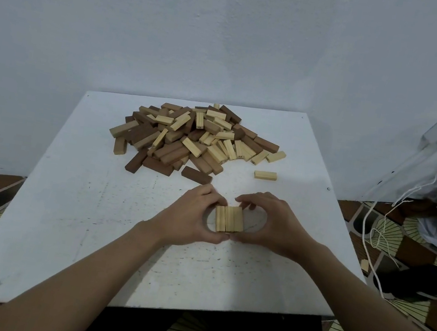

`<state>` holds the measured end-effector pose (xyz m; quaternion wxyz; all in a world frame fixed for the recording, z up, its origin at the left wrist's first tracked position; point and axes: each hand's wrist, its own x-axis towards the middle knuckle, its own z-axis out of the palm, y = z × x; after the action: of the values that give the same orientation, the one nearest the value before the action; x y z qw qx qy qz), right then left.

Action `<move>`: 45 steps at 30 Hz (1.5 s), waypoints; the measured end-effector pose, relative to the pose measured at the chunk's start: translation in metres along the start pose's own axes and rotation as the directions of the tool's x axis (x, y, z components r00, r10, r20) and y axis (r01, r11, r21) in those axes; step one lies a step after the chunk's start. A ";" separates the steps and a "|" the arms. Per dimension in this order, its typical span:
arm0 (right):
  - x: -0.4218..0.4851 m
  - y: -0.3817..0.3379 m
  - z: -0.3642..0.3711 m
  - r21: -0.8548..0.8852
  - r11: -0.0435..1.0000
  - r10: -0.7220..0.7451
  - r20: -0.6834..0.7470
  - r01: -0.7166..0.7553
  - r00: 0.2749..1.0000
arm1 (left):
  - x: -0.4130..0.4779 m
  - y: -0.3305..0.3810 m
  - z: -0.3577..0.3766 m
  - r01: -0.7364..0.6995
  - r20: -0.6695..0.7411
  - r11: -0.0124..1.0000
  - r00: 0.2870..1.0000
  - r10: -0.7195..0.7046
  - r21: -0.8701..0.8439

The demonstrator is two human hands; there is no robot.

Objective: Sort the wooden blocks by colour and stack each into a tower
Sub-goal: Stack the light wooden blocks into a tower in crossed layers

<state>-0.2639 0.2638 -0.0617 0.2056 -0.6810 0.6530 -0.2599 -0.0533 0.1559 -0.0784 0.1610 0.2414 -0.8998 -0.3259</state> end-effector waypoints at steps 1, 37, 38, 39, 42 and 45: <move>-0.001 0.000 0.000 0.009 1.000 0.001 0.001 -0.001 1.000 | -0.001 0.000 0.000 0.002 -0.001 1.000 1.000 -0.002 0.007; 0.066 -0.033 0.018 -0.103 0.994 0.023 -0.017 -0.024 1.000 | -0.019 -0.076 -0.059 0.157 -0.282 0.830 0.959 0.000 0.535; 0.068 -0.037 0.019 -0.110 0.994 0.012 0.001 -0.012 1.000 | -0.019 -0.077 -0.057 0.165 -0.271 0.826 0.962 -0.015 0.539; 0.071 -0.040 0.020 -0.117 0.993 -0.002 0.022 0.004 1.000 | -0.021 -0.077 -0.056 0.171 -0.269 0.828 0.963 -0.026 0.534; 0.079 -0.053 0.027 -0.076 0.994 -0.065 0.107 0.073 0.992 | -0.035 -0.072 -0.057 0.167 -0.296 0.896 0.954 -0.042 0.411; 0.086 -0.063 0.035 0.106 0.986 -0.141 0.125 0.128 0.982 | -0.056 -0.064 -0.062 0.132 -0.304 0.960 0.951 -0.052 0.248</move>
<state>-0.1913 0.1804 -0.0426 0.2631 -0.7284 0.5770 -0.2592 0.0418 0.1119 -0.0830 0.2436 0.3486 -0.8889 -0.1700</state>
